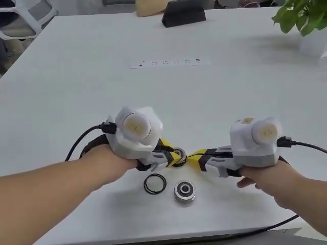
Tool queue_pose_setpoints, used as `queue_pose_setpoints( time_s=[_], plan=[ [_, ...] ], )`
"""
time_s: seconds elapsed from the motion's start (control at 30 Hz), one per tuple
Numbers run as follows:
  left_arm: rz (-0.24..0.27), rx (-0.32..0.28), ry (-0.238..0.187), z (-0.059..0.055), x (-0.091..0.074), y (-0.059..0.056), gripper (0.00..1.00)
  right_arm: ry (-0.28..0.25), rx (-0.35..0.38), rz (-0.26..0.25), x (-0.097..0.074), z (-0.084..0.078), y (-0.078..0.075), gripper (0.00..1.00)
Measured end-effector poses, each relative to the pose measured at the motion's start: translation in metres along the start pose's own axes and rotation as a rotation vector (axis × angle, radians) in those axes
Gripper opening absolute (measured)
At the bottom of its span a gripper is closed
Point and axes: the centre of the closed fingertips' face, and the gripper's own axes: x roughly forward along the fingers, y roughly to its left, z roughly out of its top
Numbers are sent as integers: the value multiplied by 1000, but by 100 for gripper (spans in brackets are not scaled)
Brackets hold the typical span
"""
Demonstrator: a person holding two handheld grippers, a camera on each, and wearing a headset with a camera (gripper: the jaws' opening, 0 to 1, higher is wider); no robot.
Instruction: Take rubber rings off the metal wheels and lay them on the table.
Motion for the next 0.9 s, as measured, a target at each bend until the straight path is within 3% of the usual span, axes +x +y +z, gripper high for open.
queue_pose_setpoints(
  time_s=[0.23, 0.9],
  plan=[
    [2, -2, 1, 0, 1, -1, 6, -50, 108, 4, -2, 10, -2, 0],
    [15, -14, -4, 0, 1, -2, 6, -68, 178, 13, -2, 13, 4, 0]
  ],
)
